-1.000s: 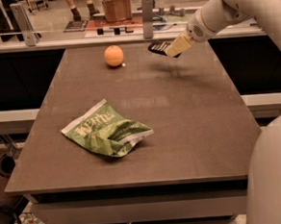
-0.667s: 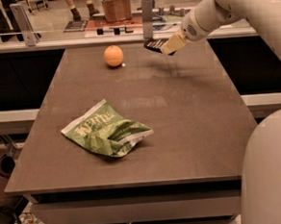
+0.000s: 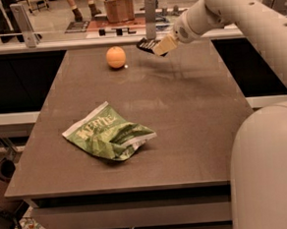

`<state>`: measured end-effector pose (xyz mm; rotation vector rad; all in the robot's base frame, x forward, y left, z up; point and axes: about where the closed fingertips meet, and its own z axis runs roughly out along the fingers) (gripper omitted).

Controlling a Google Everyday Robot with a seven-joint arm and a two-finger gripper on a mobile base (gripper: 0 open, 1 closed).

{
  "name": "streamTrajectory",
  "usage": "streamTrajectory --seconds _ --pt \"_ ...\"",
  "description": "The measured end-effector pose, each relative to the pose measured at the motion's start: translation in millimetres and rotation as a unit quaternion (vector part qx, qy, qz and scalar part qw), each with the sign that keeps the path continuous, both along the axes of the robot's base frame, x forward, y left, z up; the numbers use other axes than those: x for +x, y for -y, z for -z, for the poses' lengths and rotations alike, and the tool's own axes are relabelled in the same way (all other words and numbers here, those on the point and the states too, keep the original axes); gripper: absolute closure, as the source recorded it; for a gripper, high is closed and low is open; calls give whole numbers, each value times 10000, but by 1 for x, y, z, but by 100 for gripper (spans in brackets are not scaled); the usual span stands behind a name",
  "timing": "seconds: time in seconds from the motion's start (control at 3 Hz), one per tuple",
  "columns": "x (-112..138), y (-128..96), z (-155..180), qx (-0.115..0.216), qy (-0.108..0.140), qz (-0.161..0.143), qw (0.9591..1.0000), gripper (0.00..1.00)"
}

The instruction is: Move rxbar chocolate near orange

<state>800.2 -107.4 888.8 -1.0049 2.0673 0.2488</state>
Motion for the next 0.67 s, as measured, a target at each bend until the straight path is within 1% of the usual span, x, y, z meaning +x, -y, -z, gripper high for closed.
streamTrajectory --seconds 0.33,0.67 --pt "10 -19 8 52 -65 -155 9998 100" --pt "11 -21 11 54 -80 -170 9998 84"
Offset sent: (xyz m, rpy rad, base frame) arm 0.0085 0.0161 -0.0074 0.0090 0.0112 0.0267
